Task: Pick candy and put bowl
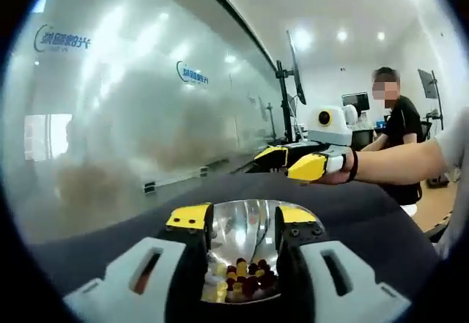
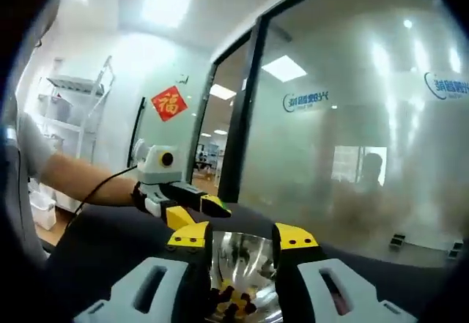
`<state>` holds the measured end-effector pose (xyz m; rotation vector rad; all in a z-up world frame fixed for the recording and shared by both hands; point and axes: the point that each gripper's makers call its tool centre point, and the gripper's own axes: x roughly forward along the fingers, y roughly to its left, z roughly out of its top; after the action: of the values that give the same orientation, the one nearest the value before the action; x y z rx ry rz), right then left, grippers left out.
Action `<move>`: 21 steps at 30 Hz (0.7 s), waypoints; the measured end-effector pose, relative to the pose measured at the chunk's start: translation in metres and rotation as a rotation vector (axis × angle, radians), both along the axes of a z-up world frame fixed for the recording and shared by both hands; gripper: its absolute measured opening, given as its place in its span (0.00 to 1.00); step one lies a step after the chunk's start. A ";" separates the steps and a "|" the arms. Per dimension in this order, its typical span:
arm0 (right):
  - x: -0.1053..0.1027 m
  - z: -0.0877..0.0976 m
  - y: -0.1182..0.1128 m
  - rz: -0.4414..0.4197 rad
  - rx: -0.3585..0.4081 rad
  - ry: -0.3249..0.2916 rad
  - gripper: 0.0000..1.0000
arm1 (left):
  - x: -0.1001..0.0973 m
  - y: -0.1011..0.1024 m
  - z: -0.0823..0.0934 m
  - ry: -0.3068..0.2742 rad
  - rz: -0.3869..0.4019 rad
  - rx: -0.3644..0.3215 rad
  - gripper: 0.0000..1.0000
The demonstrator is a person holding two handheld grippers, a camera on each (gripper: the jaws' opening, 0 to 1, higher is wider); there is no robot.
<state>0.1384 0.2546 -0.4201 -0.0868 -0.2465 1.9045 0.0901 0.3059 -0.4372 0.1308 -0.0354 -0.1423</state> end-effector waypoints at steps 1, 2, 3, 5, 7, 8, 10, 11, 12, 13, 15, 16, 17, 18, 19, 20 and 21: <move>-0.004 -0.003 -0.006 0.015 -0.005 -0.008 0.28 | -0.004 -0.005 -0.001 0.003 -0.012 0.009 0.28; -0.011 -0.007 -0.016 0.044 -0.012 -0.020 0.28 | -0.011 -0.013 -0.004 0.011 -0.034 0.024 0.27; -0.016 -0.011 -0.023 0.069 -0.015 -0.026 0.28 | -0.021 -0.026 -0.008 0.011 -0.070 0.041 0.27; -0.028 -0.031 -0.052 0.136 -0.050 -0.038 0.28 | -0.048 -0.052 -0.024 0.024 -0.148 0.035 0.26; -0.041 -0.065 -0.085 0.229 -0.133 -0.059 0.28 | -0.079 -0.079 -0.059 0.107 -0.244 0.058 0.25; -0.044 -0.093 -0.100 0.246 -0.202 -0.077 0.27 | -0.090 -0.086 -0.079 0.159 -0.261 0.097 0.25; -0.047 -0.133 -0.114 0.265 -0.313 -0.085 0.24 | -0.102 -0.097 -0.110 0.229 -0.283 0.131 0.24; -0.052 -0.147 -0.117 0.285 -0.352 -0.088 0.23 | -0.103 -0.100 -0.121 0.257 -0.287 0.125 0.23; -0.060 -0.156 -0.118 0.309 -0.372 -0.078 0.23 | -0.102 -0.102 -0.130 0.277 -0.290 0.104 0.23; -0.066 -0.166 -0.117 0.320 -0.400 -0.089 0.23 | -0.099 -0.104 -0.138 0.301 -0.293 0.076 0.22; -0.072 -0.157 -0.111 0.320 -0.371 -0.111 0.21 | -0.091 -0.108 -0.138 0.303 -0.288 0.100 0.21; -0.076 -0.157 -0.110 0.333 -0.382 -0.127 0.21 | -0.086 -0.111 -0.135 0.285 -0.298 0.117 0.19; -0.082 -0.160 -0.108 0.356 -0.391 -0.116 0.21 | -0.083 -0.111 -0.136 0.288 -0.300 0.112 0.19; -0.087 -0.166 -0.104 0.367 -0.409 -0.138 0.21 | -0.081 -0.113 -0.140 0.302 -0.309 0.124 0.19; -0.090 -0.164 -0.100 0.371 -0.399 -0.123 0.20 | -0.078 -0.115 -0.139 0.296 -0.313 0.101 0.18; -0.092 -0.163 -0.096 0.375 -0.397 -0.133 0.20 | -0.077 -0.115 -0.140 0.300 -0.313 0.104 0.17; -0.094 -0.163 -0.093 0.383 -0.394 -0.143 0.20 | -0.075 -0.116 -0.139 0.301 -0.316 0.108 0.15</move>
<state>0.0439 0.1620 -0.5833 -0.4707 0.0243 2.3112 0.0153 0.1902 -0.5766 0.2104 0.2528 -0.4789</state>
